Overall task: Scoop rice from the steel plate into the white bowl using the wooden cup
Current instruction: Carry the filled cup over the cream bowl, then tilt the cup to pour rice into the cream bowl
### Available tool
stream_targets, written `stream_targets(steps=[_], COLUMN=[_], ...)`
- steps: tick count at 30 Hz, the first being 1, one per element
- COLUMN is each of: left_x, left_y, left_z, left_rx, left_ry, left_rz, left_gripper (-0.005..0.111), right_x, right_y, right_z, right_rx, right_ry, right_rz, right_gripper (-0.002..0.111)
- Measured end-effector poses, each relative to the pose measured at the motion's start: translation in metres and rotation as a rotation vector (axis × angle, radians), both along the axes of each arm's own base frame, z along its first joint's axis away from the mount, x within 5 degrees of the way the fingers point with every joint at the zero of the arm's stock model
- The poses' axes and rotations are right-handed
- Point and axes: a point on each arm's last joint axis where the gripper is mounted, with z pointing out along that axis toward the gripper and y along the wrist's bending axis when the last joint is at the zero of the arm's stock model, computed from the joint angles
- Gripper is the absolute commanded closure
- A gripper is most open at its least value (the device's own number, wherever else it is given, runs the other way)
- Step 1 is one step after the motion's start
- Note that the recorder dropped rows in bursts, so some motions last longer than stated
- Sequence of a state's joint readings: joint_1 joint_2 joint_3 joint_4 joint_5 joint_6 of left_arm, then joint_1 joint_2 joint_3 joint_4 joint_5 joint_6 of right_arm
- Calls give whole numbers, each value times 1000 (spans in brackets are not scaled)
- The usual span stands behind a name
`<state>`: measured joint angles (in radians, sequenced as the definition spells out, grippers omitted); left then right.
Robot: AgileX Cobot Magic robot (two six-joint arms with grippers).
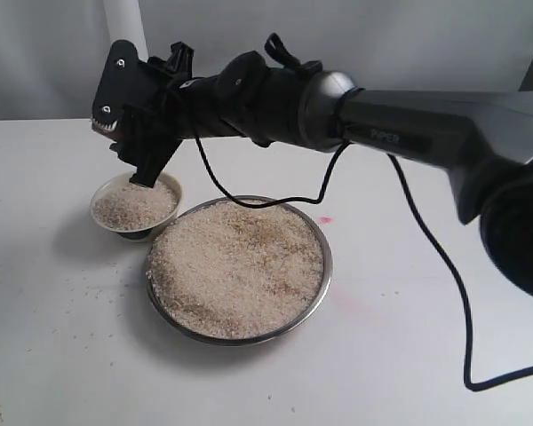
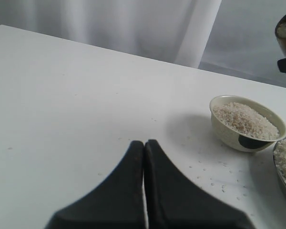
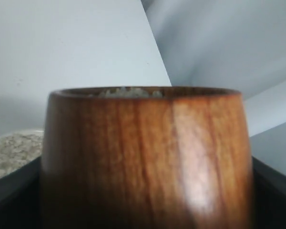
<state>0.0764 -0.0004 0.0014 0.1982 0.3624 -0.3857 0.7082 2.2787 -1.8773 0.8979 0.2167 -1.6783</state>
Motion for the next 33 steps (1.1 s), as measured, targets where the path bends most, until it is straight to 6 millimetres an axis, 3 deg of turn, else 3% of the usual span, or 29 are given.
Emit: stream_targets(steps=[9,21,33], left_x=[0,0,0], left_y=[0,0,0], left_z=[0,0,0], left_rx=[0,0,0], left_ry=[0,0,0], left_rz=[0,0,0], left_gripper=[107,107,107], right_x=[11,14,15], right_y=[4,5,3], right_z=[-12,-37,-38], right_rx=[-122,-394,-547], right_ry=[-188,-401,-546], right_rz=[-4,137,225], right_gripper=[108,108,108])
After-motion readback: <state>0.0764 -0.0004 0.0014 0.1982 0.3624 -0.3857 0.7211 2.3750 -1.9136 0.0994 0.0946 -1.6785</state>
